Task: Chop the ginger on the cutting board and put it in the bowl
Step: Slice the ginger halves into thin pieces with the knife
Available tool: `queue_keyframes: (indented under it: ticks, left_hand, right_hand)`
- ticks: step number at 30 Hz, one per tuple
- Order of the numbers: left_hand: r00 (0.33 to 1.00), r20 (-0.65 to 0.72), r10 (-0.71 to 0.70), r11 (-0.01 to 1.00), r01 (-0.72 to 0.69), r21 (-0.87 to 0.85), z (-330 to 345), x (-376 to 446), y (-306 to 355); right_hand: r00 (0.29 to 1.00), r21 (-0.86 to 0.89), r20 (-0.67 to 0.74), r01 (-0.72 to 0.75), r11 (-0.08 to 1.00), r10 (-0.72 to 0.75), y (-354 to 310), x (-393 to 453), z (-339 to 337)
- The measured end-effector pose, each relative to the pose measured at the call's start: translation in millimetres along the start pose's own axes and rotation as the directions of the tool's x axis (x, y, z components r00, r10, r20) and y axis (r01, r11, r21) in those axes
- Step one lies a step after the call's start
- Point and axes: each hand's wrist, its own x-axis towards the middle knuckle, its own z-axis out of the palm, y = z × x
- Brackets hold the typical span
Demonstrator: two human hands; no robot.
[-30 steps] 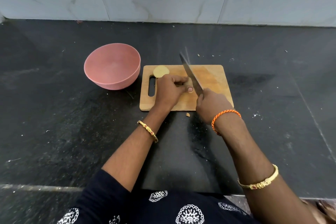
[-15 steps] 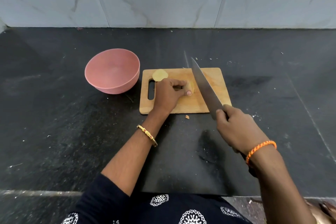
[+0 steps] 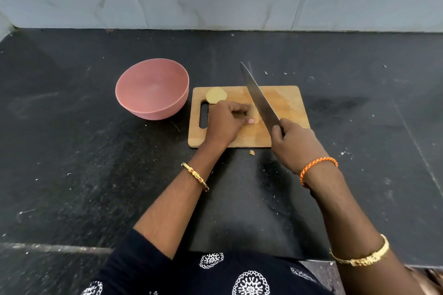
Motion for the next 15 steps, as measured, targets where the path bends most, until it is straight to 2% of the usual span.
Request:
queue_keyframes:
  ticks: [9, 15]
  left_hand:
    - [1.0, 0.006, 0.016, 1.0, -0.016, 0.02, 0, 0, -1]
    - [0.999, -0.025, 0.041, 0.999, -0.041, 0.023, 2, -2, 0]
  right_hand:
    - [0.999, -0.035, -0.043, 0.02, 0.999, -0.021, -6, 4, 16]
    - [0.998, -0.037, 0.037, -0.047, 0.998, 0.048, 6, -8, 25]
